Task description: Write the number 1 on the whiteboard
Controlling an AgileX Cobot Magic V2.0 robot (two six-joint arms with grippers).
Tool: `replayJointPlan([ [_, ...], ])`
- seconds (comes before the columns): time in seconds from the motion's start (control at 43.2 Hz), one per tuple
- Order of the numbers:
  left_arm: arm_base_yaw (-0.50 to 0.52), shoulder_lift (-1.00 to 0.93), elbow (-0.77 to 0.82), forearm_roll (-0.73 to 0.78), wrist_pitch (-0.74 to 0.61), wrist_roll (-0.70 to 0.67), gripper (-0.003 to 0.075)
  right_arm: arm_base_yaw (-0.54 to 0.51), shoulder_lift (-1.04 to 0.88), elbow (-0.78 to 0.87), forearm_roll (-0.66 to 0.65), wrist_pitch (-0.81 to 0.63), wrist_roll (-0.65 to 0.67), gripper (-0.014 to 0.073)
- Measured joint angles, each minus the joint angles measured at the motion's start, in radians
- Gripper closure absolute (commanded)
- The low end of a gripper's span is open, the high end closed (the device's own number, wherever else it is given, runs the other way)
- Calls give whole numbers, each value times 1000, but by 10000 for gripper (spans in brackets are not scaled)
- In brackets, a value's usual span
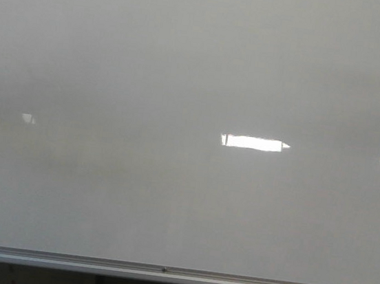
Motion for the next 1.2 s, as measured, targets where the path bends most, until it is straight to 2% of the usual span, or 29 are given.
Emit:
replayJointPlan([
  [0.139, 0, 2, 0, 0, 0, 0, 743, 0, 0, 0, 0, 0, 0, 85],
  [0.393, 0, -2, 0, 0, 6, 0, 740, 0, 0, 0, 0, 0, 0, 85],
  [0.486, -9, -29, -3, 0, 49, 0, 740, 0, 0, 0, 0, 0, 0, 85],
  [0.625, -61, -119, -29, -4, 198, 0, 740, 0, 3, 0, 0, 2, 0, 85],
  [0.833, -240, -217, -146, -33, 565, 17, 740, 0, 59, -2, 0, 22, 0, 85],
  [0.972, -360, -229, -213, -155, 732, 161, 740, 0, 127, -24, 15, 50, 0, 85],
  [1.203, -495, -229, -277, -500, 986, 550, 740, 0, 270, -131, 108, 192, -44, 85],
])
